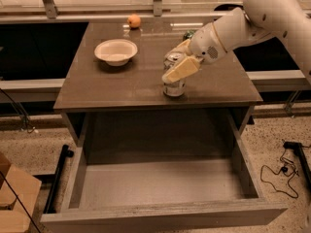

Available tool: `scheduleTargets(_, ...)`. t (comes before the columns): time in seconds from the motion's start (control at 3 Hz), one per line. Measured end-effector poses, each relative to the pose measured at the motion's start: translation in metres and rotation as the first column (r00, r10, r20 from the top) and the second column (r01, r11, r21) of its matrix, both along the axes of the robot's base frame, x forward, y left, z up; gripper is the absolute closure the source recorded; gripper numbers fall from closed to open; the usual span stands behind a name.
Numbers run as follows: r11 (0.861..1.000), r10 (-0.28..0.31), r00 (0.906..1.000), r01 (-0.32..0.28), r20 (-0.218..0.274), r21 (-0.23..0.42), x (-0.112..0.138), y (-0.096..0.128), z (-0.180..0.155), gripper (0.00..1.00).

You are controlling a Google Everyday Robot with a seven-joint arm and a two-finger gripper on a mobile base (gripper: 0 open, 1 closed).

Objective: Place 7up can into top drawer

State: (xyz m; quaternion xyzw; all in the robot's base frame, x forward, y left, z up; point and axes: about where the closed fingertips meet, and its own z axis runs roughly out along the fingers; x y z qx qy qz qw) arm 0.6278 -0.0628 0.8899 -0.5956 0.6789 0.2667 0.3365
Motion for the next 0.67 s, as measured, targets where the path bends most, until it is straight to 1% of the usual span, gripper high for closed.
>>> scheduleTargets(0.33, 1.0, -0.018, 0.9997, 0.018, -0.017, -0.003, 0.001, -0.005, -0.006, 0.69)
scheduleTargets(0.67, 0.999, -0.047, 0.9989, 0.047, -0.008, -0.009, -0.011, -0.019, 0.007, 0.92)
